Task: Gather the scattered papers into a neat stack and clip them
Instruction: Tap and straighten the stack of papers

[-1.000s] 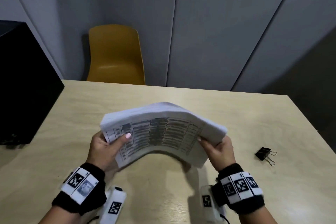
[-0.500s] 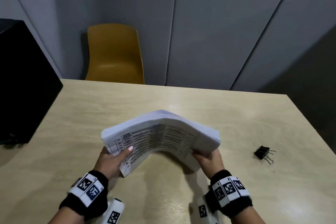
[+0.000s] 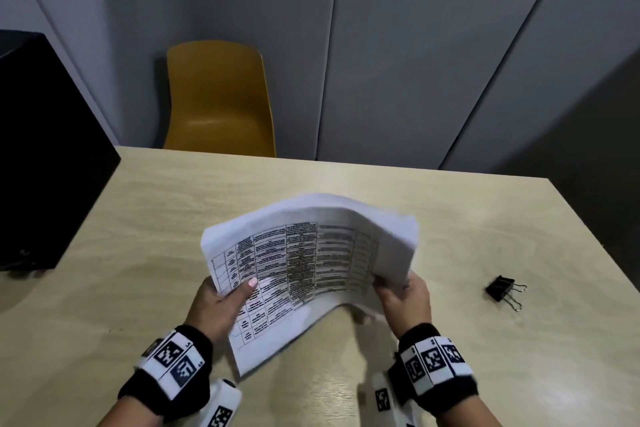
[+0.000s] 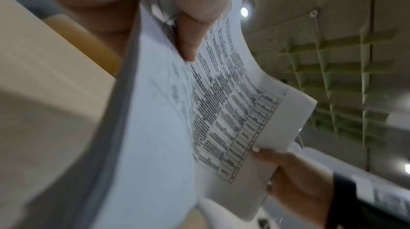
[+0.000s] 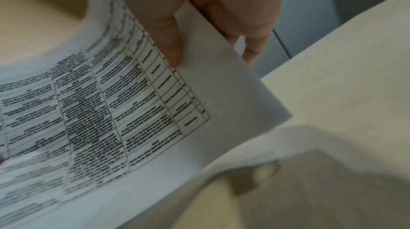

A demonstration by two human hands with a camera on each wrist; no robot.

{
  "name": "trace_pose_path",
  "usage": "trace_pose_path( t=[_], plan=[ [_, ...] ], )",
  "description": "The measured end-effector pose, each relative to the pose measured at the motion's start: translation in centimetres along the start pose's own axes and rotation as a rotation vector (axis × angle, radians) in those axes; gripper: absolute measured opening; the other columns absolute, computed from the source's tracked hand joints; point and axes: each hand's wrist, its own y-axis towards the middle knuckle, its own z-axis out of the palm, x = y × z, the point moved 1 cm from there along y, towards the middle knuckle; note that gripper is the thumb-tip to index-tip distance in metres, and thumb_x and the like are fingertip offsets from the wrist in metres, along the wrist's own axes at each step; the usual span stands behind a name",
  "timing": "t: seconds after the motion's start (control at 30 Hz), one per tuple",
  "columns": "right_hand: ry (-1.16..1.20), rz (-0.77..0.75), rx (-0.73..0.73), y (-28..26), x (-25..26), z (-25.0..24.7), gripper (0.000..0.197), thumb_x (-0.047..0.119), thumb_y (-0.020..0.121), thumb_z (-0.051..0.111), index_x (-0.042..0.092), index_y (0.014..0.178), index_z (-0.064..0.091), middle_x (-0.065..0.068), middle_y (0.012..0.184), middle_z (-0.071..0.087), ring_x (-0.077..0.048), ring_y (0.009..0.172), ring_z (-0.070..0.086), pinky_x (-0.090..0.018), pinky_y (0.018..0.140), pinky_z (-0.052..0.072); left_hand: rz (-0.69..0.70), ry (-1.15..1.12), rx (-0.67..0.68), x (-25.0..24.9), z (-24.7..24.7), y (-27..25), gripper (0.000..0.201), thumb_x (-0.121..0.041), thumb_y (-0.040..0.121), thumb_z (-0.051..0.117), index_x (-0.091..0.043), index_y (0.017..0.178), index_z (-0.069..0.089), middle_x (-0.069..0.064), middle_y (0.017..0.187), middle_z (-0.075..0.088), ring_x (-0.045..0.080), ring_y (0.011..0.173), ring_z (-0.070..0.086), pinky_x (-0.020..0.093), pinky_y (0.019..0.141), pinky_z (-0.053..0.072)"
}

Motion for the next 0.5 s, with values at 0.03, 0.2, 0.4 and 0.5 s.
trace_pose_path(
  t=[0.03,0.2,0.4,0.5],
  plan=[
    [0.004,-0.020,-0.049,0.3,0.3,-0.1,0.028,0.002,0.074,0.072,0.024,0.086,0.061,0.002,0.080,0.064,0.002,0.072,0.061,-0.028,0.071,0.044,-0.012,-0.035,0.003,0.0,-0.1,0.1,0.015,-0.006,0.084,0.063,-0.020,0.090,0.062,-0.001,0.084,0.072,0.019,0.085,0.066,0.033,0.080,0.050],
    [0.297,0.046,-0.182,1.2,1.8,-0.5,0.111,0.022,0.054,0.087,0.026,0.142,0.021,-0.011,0.127,0.049,-0.022,0.118,0.050,-0.035,0.101,0.043,-0.066,-0.289,0.063,0.0,0.3,-0.3,0.055,-0.038,0.050,0.087,-0.009,0.095,0.070,0.010,0.096,0.074,0.029,0.093,0.069,0.041,0.083,0.055],
    [0.873,0.300,0.409,-0.8,4.0,2.3,0.104,0.035,0.026,0.094,0.005,0.116,0.053,-0.007,0.096,0.070,-0.018,0.080,0.070,-0.034,0.075,0.056,-0.182,-0.533,0.215,0.2,1.4,-0.4,0.094,-0.038,0.033,0.093,0.002,0.112,0.062,0.023,0.111,0.067,0.032,0.100,0.067,0.042,0.077,0.057],
    [0.938,0.342,0.377,-0.4,3.8,2.5,0.062,0.015,0.033,0.092,0.000,0.085,0.063,-0.010,0.068,0.070,-0.020,0.062,0.068,-0.033,0.066,0.057,-0.167,-0.524,0.248,-0.2,1.3,-1.0,0.078,-0.030,0.031,0.094,0.000,0.099,0.070,0.019,0.105,0.070,0.027,0.095,0.069,0.041,0.080,0.057]
  ],
)
